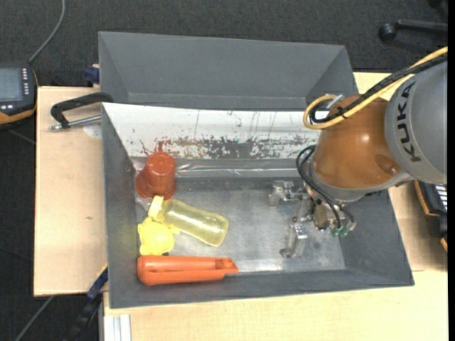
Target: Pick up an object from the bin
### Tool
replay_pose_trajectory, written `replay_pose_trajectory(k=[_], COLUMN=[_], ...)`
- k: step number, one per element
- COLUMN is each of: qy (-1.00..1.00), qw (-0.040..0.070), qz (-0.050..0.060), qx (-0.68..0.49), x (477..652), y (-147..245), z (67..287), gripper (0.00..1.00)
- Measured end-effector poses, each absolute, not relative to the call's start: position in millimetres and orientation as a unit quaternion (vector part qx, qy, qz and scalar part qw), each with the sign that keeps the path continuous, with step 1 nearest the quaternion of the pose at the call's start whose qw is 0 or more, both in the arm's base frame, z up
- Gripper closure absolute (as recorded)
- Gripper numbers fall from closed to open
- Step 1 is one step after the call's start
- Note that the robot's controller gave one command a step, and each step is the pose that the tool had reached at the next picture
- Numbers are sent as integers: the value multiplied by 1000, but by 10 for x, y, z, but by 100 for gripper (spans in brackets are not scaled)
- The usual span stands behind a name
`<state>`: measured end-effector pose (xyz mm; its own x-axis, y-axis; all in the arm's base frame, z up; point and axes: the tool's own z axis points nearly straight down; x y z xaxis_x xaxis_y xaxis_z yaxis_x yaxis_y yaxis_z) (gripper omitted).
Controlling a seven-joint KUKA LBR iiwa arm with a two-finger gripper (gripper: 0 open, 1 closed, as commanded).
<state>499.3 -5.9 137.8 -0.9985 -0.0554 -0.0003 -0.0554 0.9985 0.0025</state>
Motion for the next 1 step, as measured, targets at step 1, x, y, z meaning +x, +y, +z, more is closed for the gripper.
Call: replay_pose_trajectory(k=[1], qy=[998], qw=[6], qz=[0], qx=[-59], x=[5565], y=[214], z=[1190], gripper=[0])
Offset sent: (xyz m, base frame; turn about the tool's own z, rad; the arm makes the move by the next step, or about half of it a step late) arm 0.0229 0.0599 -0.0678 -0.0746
